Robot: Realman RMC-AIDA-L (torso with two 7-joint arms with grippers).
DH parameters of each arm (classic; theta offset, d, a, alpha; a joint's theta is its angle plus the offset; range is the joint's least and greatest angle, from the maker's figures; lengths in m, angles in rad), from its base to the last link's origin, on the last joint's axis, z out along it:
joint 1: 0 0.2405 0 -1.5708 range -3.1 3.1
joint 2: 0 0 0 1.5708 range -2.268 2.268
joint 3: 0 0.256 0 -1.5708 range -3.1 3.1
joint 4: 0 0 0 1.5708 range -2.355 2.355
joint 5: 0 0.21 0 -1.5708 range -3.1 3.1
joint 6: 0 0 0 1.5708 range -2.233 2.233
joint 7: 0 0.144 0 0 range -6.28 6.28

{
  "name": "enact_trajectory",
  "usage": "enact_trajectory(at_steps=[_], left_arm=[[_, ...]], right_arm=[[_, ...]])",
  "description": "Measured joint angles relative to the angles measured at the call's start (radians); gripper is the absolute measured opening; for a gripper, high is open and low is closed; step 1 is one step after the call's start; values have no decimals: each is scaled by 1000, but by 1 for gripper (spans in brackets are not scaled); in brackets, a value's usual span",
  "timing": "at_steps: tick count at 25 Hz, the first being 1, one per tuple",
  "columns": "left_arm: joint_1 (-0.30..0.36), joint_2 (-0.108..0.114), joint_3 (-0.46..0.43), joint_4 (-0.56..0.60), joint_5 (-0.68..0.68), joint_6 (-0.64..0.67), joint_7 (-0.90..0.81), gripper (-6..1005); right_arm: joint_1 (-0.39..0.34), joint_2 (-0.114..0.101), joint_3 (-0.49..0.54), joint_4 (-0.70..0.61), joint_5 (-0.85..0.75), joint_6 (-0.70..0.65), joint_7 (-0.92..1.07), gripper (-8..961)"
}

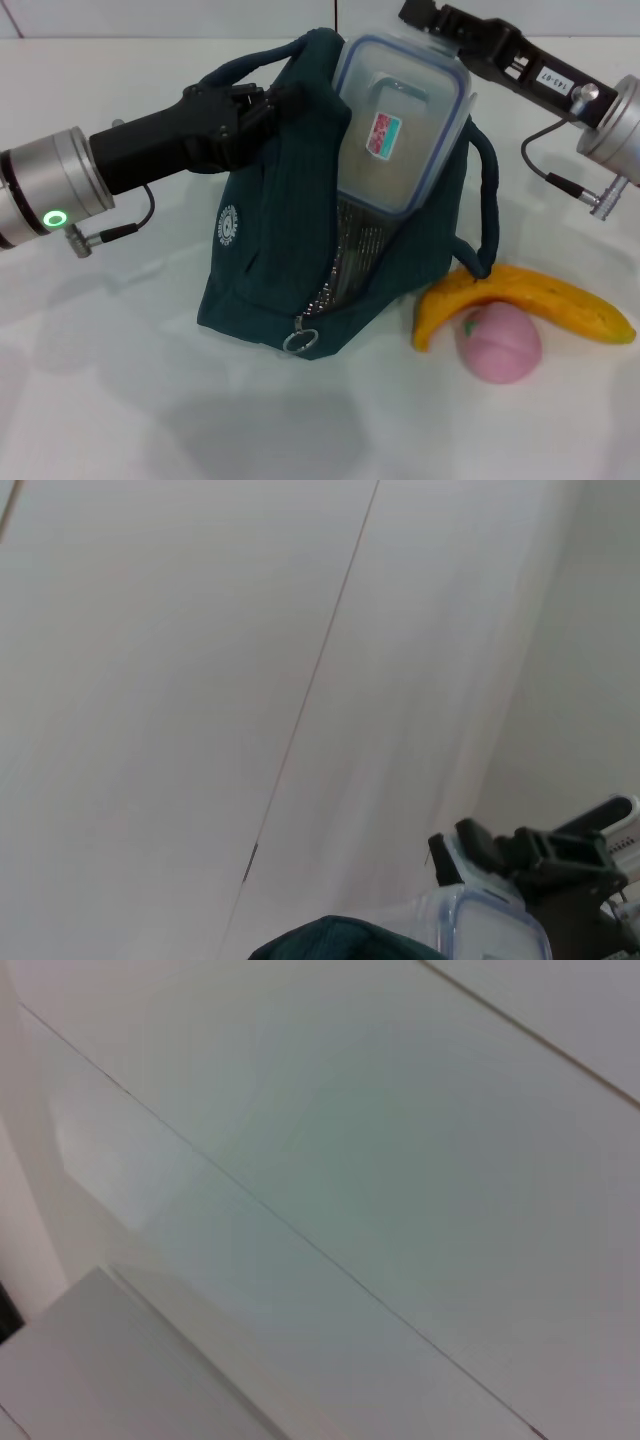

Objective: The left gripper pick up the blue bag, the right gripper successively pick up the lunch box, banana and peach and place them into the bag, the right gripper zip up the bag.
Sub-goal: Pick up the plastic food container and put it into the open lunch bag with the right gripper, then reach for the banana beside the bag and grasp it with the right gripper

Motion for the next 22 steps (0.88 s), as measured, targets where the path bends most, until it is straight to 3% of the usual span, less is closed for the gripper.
enact_trajectory(at_steps=[3,7,11,15,18,22], left_arm=[[0,0,0,1,0,0,-1,53],[-1,0,0,19,0,0,2,53],[4,2,0,21,0,0,1,53],[17,3,0,19,0,0,1,53],[25,4,0,16,0,0,8,54],[43,5,0,16,0,0,16,54]], right_arm=[[-1,0,1,-4,6,-3,0,114],[-6,0,-14,-32,4,0,-3,223],[-60,-9,-55,-157,-1,-69,-1,326],[-190,-31,-111,-411,-3,-129,10,423],[-361,-51,-127,-668,-55,-106,17,495],[-515,-47,-64,-858,-253,-84,-6,634]])
